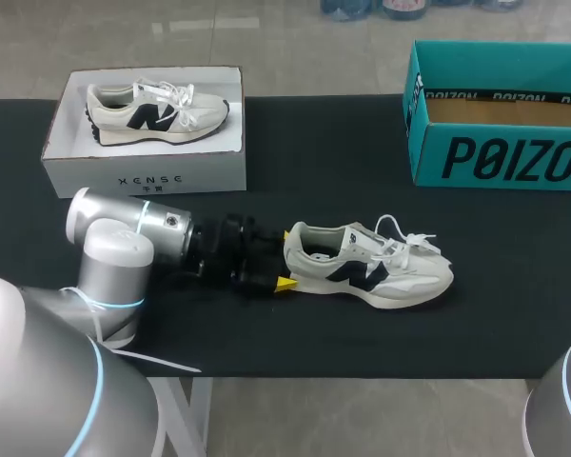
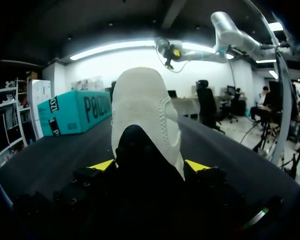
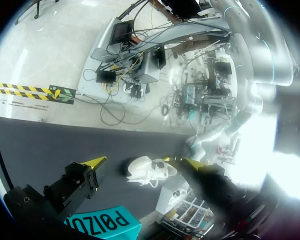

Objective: Take the shoe out of the shoebox, open the shoe tongue, remove and reinsert the insole, then place the shoe into the shoebox

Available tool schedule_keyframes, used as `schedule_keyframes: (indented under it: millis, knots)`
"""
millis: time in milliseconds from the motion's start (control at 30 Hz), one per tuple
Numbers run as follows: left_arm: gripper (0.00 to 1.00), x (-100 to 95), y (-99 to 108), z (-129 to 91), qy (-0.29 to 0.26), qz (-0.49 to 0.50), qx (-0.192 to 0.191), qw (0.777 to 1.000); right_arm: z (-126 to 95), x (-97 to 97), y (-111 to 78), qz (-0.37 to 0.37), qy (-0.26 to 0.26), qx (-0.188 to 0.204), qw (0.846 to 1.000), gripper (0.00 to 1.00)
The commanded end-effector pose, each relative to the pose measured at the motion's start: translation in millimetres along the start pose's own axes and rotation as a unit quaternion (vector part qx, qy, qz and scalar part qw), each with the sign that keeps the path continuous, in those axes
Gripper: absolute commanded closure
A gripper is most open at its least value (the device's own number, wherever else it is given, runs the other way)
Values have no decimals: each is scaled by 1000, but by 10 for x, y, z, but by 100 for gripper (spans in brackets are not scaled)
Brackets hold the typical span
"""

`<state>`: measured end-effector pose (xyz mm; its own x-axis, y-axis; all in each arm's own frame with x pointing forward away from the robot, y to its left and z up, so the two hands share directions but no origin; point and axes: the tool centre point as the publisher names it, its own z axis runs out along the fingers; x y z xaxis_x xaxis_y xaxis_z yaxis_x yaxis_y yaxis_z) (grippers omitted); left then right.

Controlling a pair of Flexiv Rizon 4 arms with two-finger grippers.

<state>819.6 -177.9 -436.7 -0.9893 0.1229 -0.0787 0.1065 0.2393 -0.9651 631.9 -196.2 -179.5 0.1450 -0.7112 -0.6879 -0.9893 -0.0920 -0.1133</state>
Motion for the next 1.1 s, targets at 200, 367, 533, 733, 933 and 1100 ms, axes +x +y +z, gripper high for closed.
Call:
schedule_keyframes:
  millis: [200,367,533,733,933,1100]
  knots:
    - [100,-5,21,36,0,0,-1,1000,8,-19,77,0,3,180,984,0]
    - [100,-5,21,36,0,0,-1,1000,68,-100,28,-4,11,183,983,0]
    - [100,-5,21,36,0,0,-1,1000,131,-347,-187,-14,56,201,978,0]
    - [100,-5,21,36,0,0,-1,1000,194,-606,-496,-28,151,227,962,0]
    - [100,-5,21,36,0,0,-1,1000,489,-667,-814,-36,262,235,935,0]
    - [100,-5,21,36,0,0,-1,1000,904,-675,-1073,-45,336,217,915,0]
